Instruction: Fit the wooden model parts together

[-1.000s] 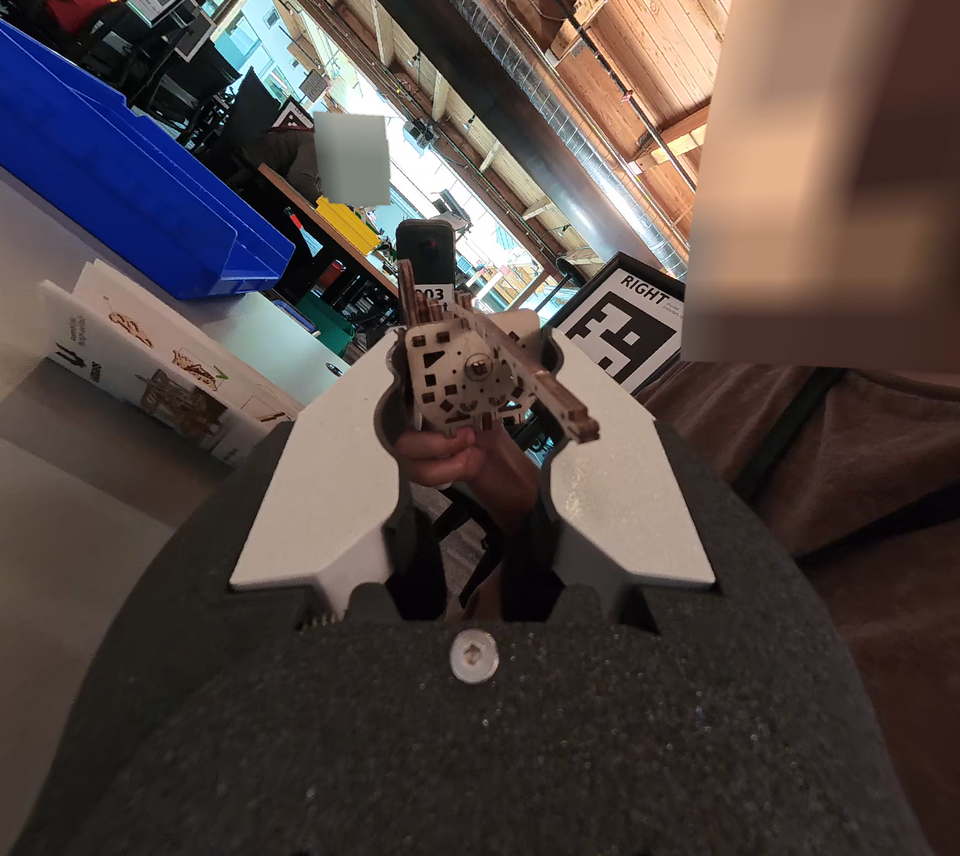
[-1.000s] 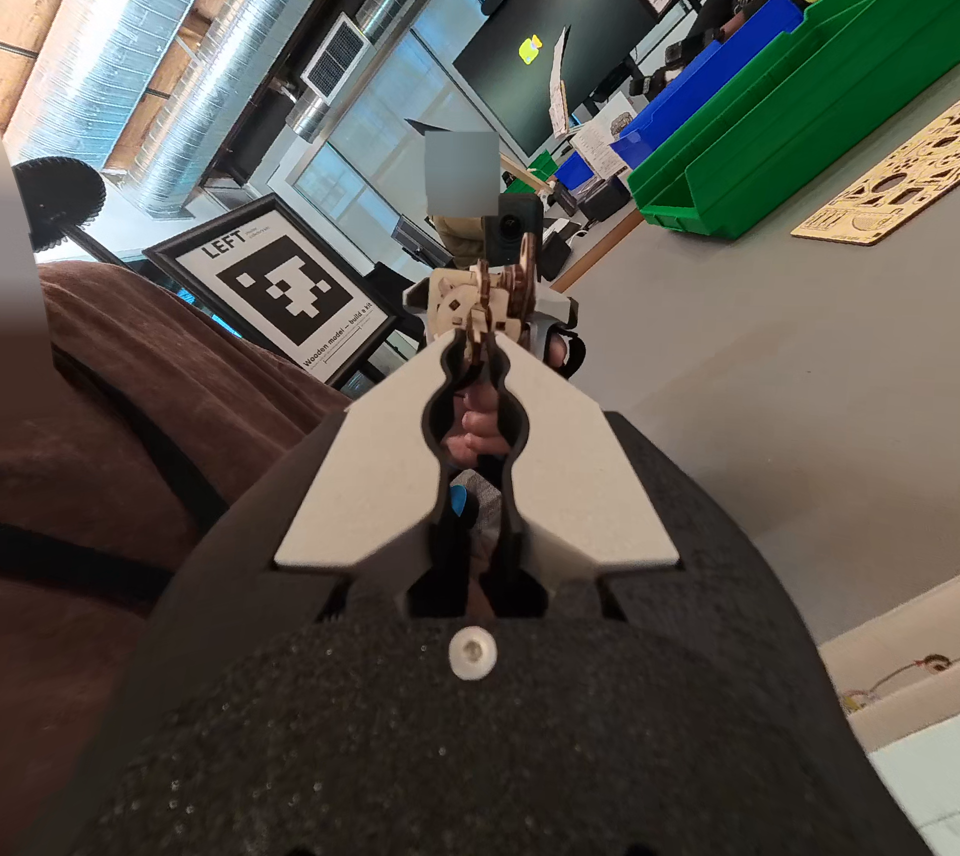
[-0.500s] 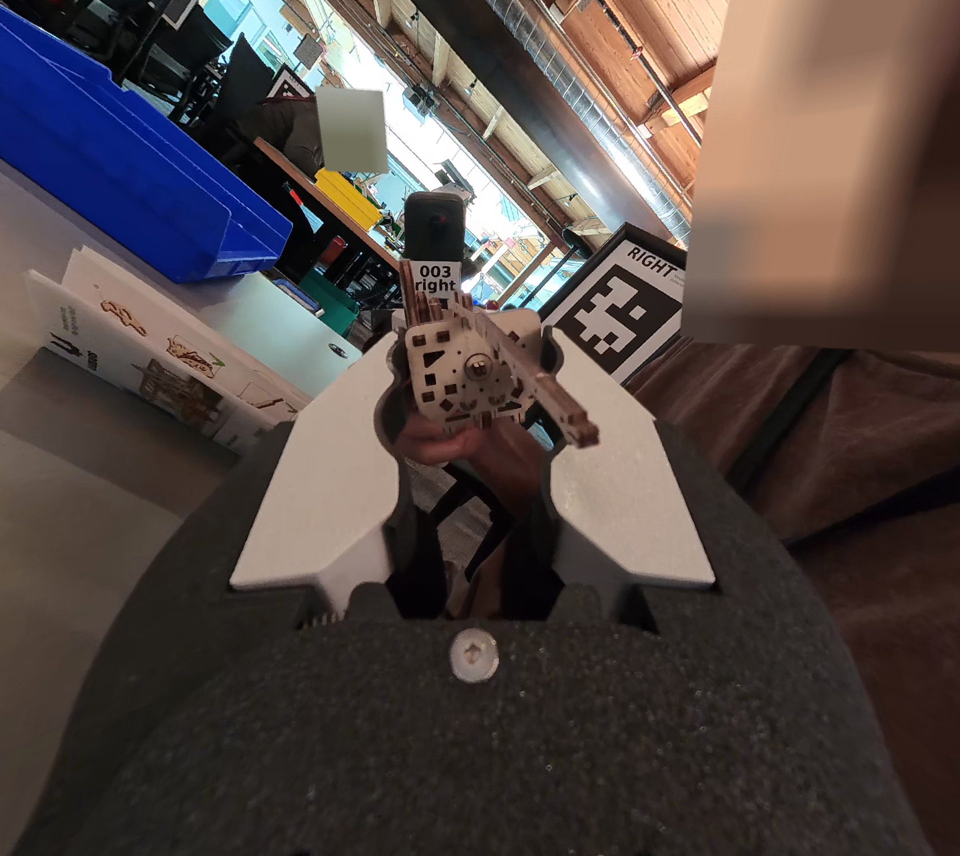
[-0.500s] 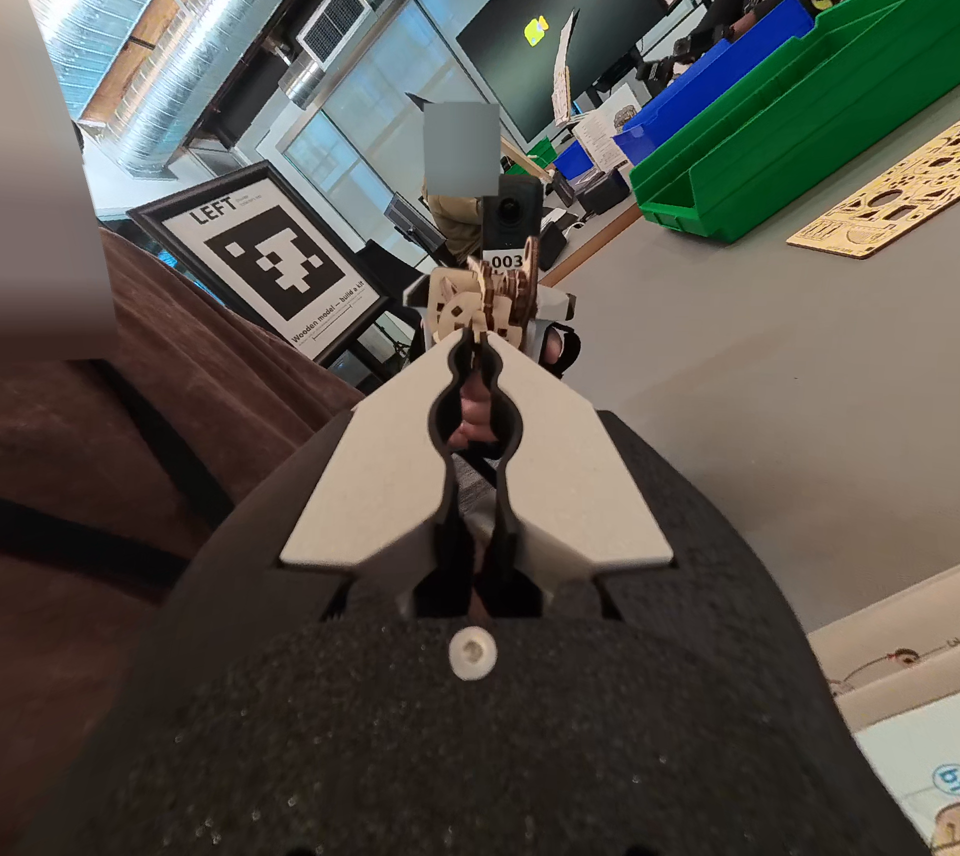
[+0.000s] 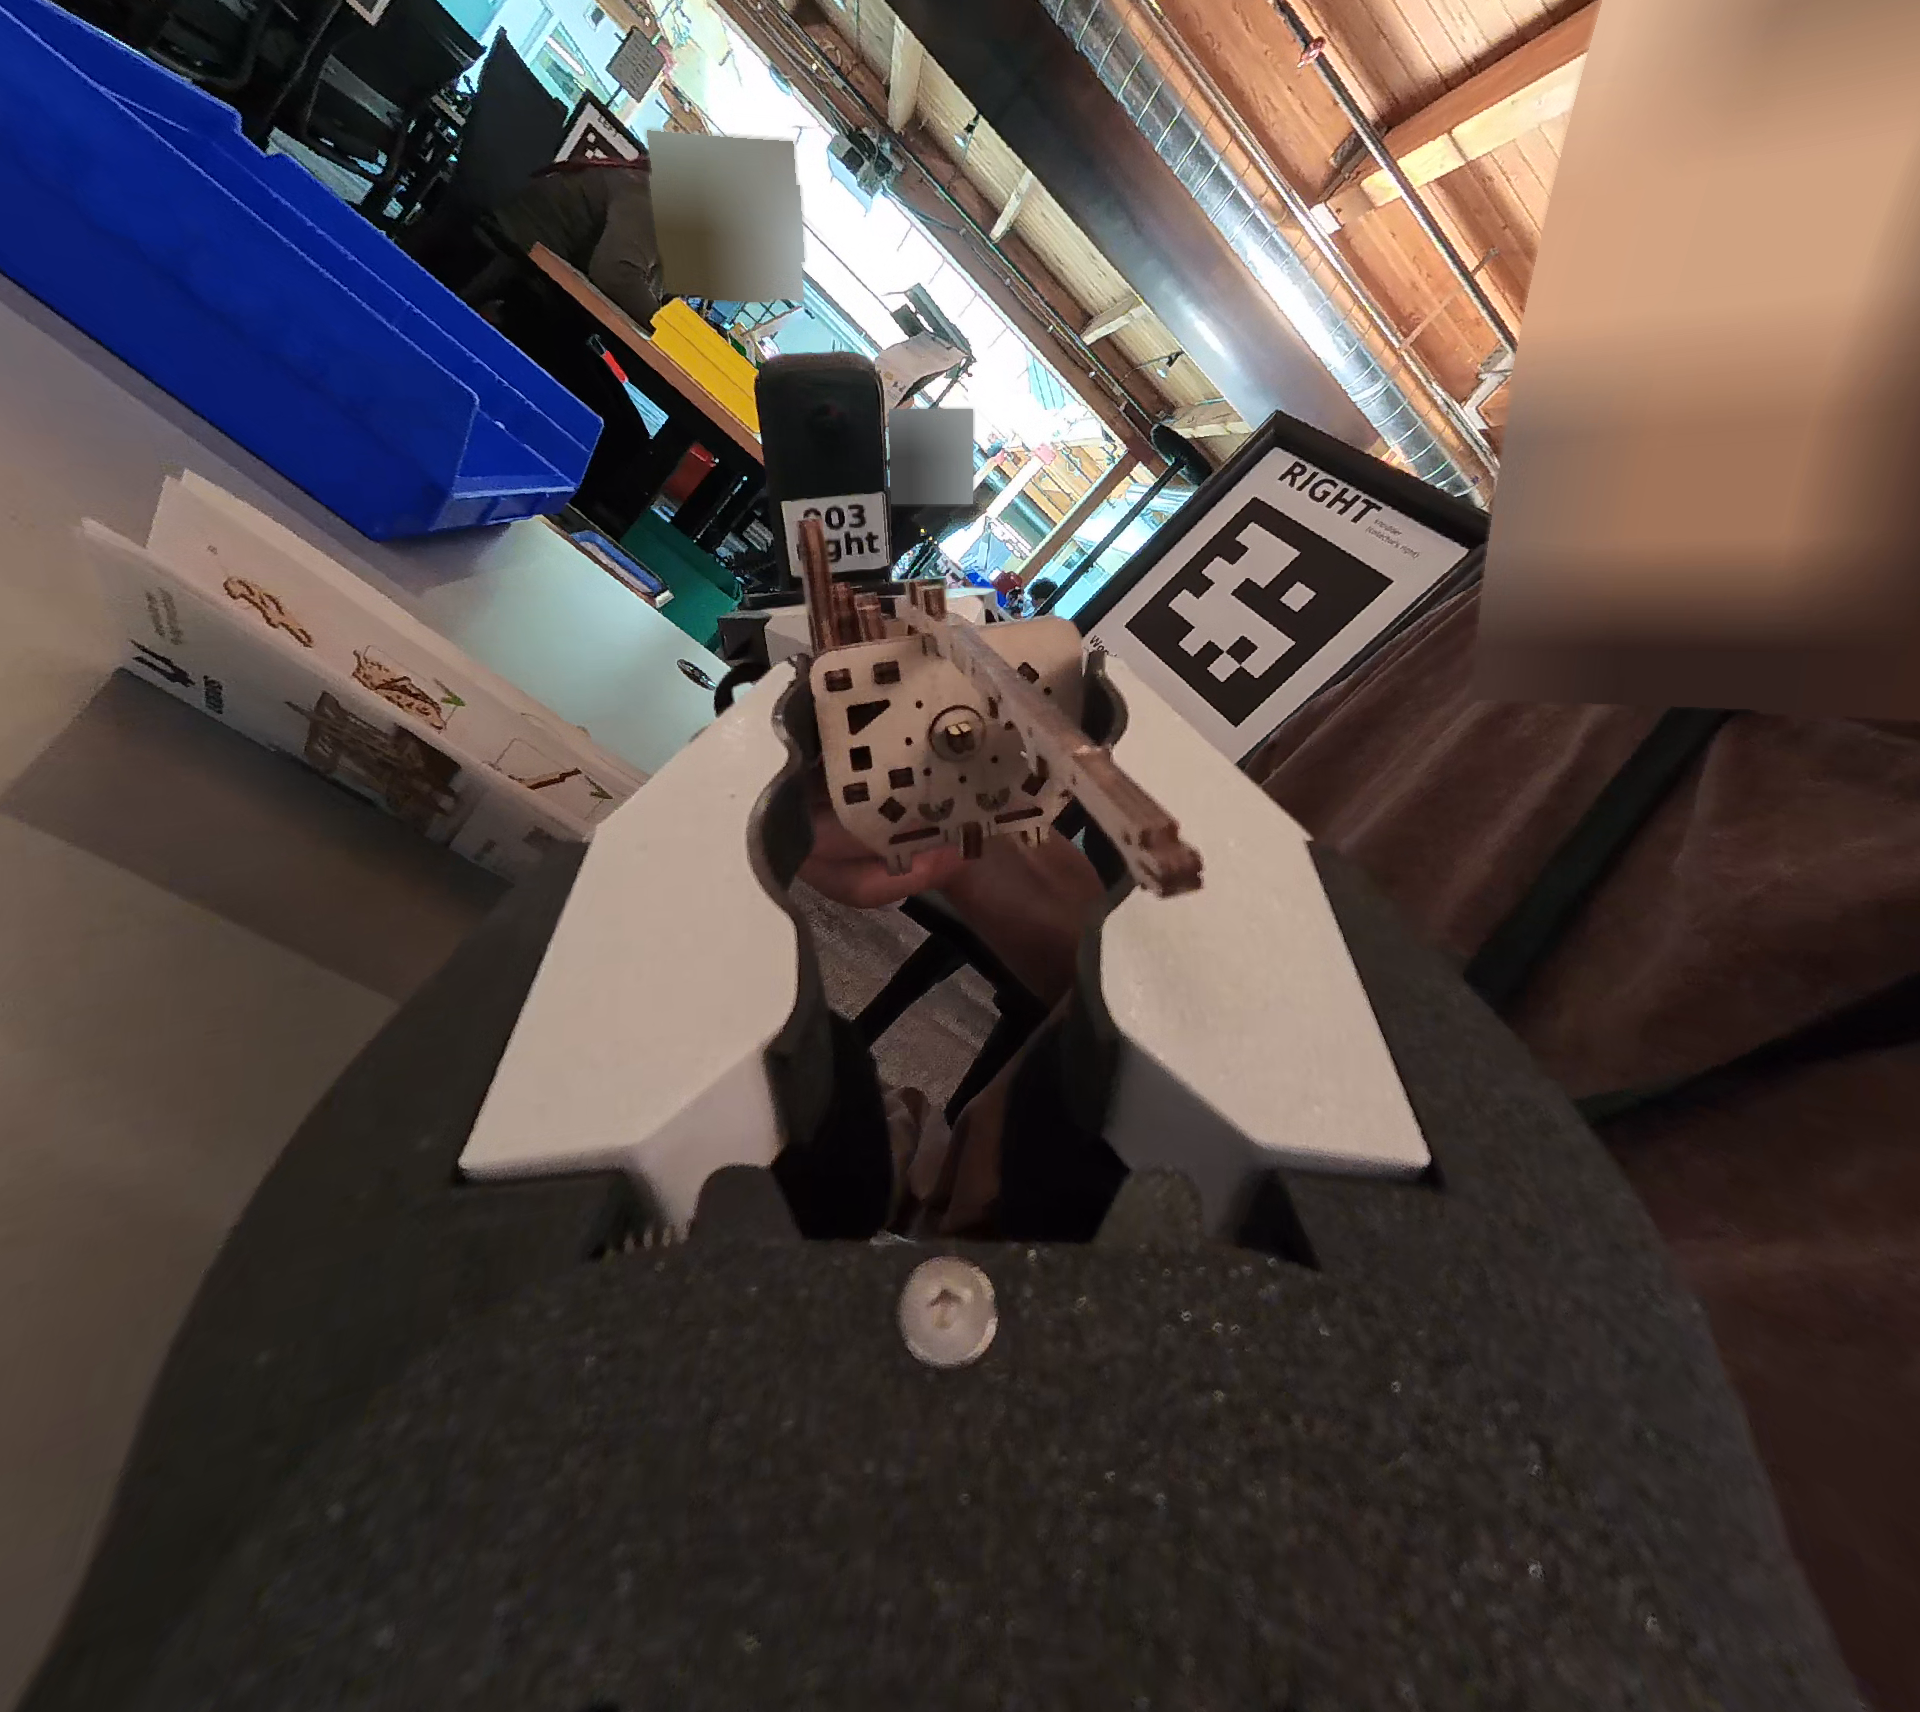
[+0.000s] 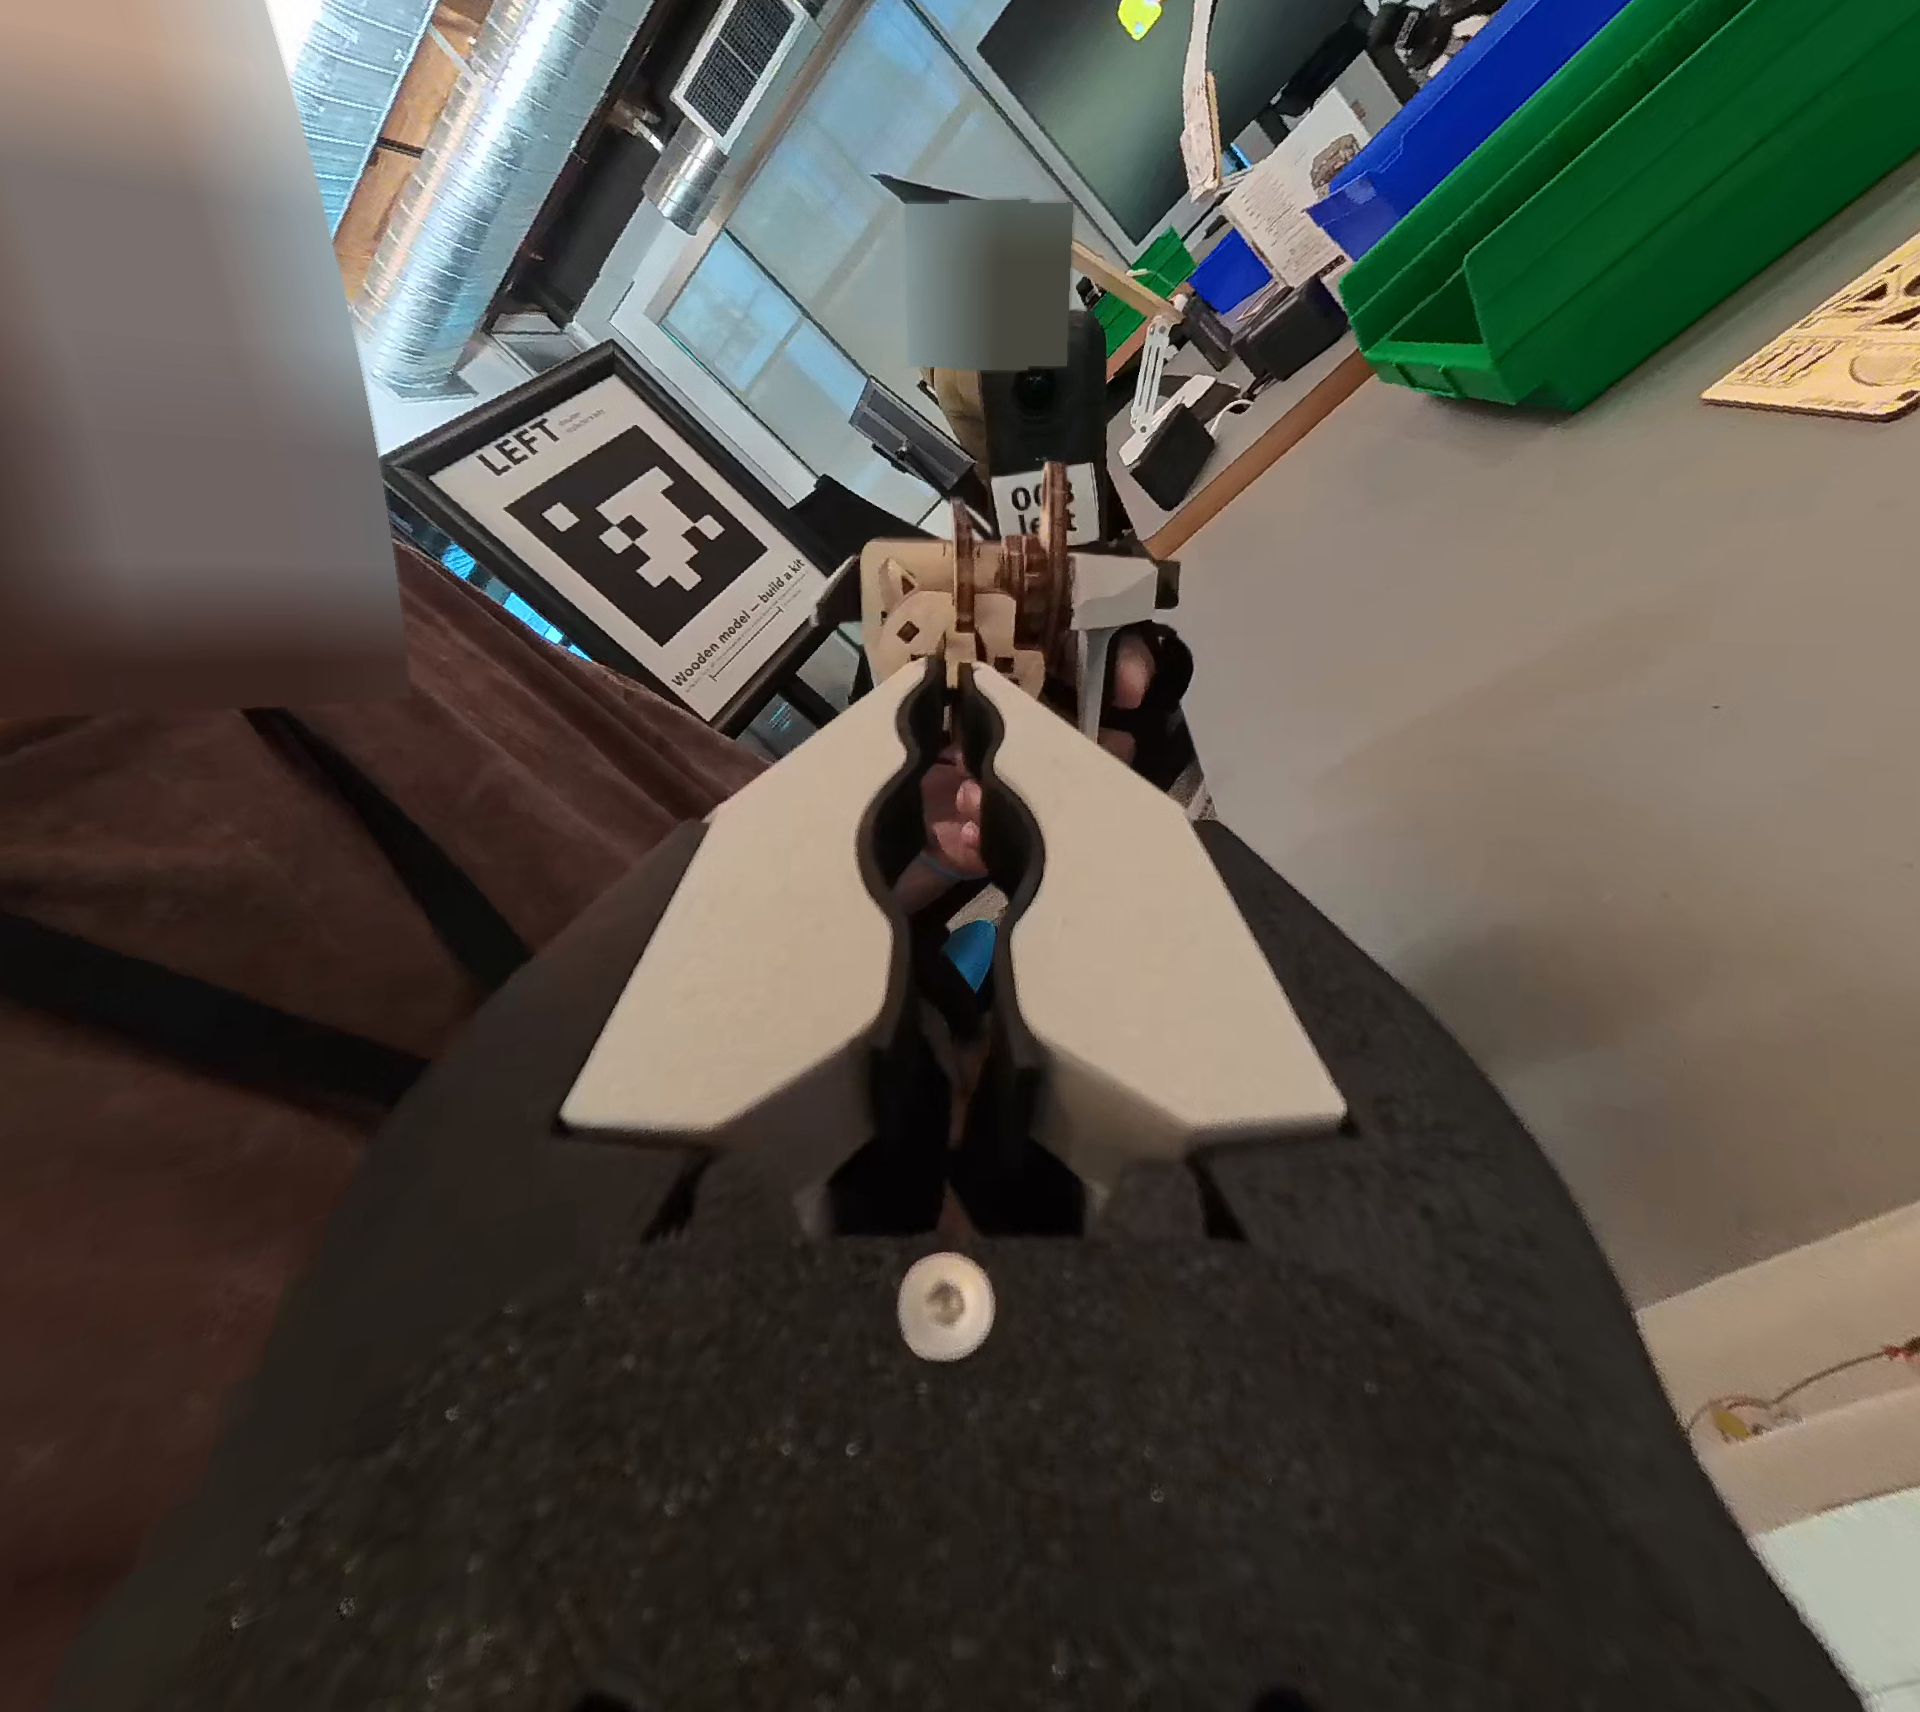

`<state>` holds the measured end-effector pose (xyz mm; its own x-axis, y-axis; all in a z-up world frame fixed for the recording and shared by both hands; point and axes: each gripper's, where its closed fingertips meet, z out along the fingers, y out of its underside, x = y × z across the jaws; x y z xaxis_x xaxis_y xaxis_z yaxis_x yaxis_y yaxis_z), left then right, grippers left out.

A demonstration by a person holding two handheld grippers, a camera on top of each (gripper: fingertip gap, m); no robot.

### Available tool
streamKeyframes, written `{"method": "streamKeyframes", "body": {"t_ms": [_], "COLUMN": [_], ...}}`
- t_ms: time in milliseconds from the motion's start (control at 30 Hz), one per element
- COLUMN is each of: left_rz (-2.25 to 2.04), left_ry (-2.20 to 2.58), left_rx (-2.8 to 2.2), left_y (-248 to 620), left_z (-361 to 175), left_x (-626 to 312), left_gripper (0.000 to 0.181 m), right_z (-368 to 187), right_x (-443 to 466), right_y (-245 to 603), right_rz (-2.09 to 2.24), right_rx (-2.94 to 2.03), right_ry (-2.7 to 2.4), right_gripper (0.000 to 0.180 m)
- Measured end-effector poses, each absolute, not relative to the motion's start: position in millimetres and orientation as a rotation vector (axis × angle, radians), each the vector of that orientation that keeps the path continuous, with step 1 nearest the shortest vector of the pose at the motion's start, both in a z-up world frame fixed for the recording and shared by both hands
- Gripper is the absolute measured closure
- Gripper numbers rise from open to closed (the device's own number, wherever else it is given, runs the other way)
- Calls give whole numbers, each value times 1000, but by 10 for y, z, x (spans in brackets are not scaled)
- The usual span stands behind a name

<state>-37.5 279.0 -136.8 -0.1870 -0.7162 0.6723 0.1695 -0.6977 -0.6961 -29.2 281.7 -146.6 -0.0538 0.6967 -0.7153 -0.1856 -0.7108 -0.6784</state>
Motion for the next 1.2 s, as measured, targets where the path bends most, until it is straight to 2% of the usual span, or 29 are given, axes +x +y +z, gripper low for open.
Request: {"method": "streamKeyframes", "body": {"t_ms": [800, 1067, 1200], "left_rz": [-1945, -1961, -1943], "left_ry": [596, 552, 543], "left_rx": [-1501, -1511, -1505], "left_y": [2864, 2921, 2941], "left_z": [-1353, -1368, -1359], "left_x": [-420, -433, -489], "left_gripper": [133, 127, 133], "right_z": [-1506, -1492, -1484], "right_x": [-351, -290, -232], "right_y": [2855, 2900, 2940], "right_rz": [2001, 2027, 2006], "right_rx": [-1501, -1476, -1476], "right_ry": [-417, -363, -349], "right_gripper": [178, 179, 179]}}
